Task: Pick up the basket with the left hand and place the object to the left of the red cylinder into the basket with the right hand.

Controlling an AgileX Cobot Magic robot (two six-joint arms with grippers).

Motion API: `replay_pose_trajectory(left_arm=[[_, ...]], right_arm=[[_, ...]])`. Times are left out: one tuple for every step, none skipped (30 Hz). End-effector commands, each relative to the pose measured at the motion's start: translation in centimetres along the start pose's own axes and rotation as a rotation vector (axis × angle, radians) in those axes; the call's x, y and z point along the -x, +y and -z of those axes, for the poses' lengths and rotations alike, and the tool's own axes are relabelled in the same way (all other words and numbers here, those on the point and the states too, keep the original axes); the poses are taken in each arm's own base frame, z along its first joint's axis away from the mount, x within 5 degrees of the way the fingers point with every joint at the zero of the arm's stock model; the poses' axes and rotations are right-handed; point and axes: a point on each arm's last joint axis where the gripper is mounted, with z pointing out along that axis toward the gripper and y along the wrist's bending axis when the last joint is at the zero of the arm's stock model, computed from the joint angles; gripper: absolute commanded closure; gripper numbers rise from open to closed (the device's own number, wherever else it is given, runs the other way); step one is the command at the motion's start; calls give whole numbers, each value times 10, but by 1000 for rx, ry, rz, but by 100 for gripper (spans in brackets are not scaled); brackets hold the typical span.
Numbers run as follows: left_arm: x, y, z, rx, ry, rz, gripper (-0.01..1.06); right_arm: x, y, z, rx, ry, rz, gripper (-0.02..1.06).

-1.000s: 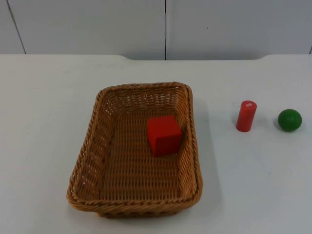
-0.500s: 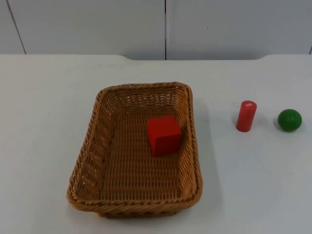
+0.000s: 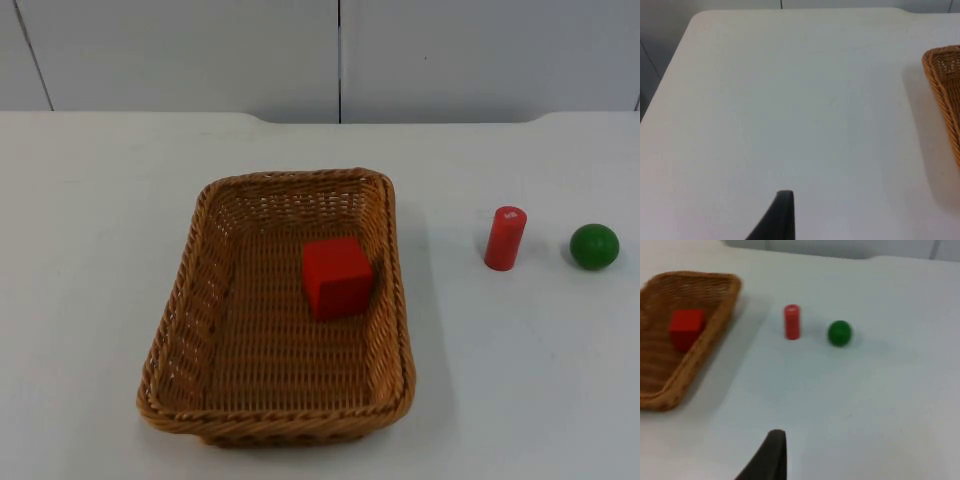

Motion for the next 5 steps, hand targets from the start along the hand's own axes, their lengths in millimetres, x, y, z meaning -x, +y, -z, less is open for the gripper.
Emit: replay_pose_trajectory(left_arm=[[0, 0, -1, 7, -4, 7, 0], [0, 0, -1, 7, -4, 7, 0], [0, 0, -1, 7, -4, 7, 0], [0, 0, -1, 7, -4, 7, 0], [0, 0, -1, 7, -4, 7, 0]], right_arm=[[0, 1, 0, -51, -9, -22, -1], [0, 1, 0, -72, -10, -31, -1], [0, 1, 0, -95, -10, -43, -1], [0, 1, 0, -95, -10, -43, -1], [0, 1, 0, -114, -10, -53, -1]])
